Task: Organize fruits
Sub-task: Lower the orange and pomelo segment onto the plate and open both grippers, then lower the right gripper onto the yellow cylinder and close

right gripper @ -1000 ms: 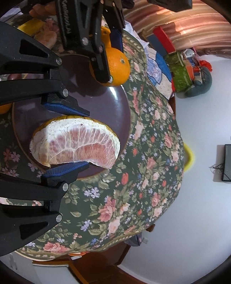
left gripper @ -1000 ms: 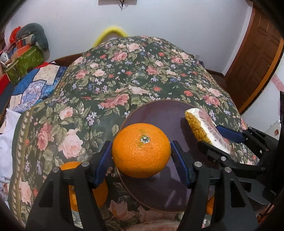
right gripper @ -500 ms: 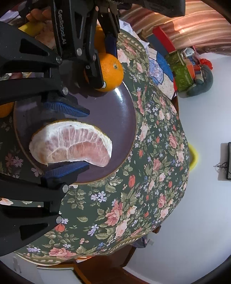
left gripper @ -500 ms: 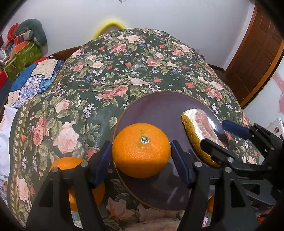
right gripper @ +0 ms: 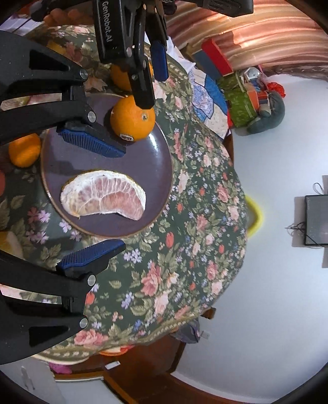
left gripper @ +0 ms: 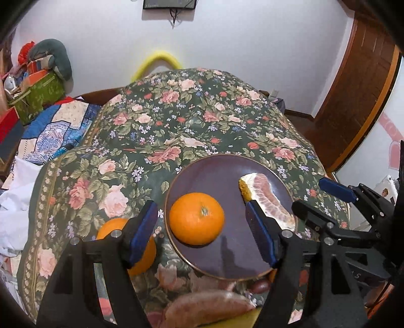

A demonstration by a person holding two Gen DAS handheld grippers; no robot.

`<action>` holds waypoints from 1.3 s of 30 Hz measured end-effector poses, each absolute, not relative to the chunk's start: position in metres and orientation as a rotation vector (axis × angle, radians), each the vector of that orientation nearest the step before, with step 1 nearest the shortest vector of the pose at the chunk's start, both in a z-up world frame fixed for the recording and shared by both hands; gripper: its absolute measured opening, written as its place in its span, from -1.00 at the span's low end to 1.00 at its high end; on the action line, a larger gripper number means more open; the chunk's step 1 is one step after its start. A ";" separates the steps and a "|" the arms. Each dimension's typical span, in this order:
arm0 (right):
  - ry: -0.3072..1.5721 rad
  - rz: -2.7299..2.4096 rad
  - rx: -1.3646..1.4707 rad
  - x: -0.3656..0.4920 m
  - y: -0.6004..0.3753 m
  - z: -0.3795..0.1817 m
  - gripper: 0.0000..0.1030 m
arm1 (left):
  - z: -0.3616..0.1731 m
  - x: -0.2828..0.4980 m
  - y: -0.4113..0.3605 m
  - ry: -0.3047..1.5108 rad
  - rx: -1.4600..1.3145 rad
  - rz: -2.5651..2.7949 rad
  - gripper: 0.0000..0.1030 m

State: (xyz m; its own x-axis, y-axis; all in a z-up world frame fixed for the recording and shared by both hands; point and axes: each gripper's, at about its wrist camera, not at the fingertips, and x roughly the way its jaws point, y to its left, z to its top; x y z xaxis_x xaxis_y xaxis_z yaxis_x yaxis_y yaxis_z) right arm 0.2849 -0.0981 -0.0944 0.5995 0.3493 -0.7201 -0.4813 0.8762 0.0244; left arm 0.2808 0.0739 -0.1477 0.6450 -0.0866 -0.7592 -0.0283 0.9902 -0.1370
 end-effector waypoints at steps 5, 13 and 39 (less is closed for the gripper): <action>0.756 0.470 -0.189 0.269 -0.105 -0.081 0.24 | -0.138 0.259 0.064 0.850 -0.108 -0.019 0.42; 0.748 0.446 -0.188 0.247 -0.120 -0.074 0.25 | -0.135 0.221 0.053 0.851 -0.115 -0.022 0.51; 0.827 0.342 -0.237 0.206 -0.179 -0.111 0.29 | -0.192 0.173 0.010 0.940 -0.085 0.051 0.58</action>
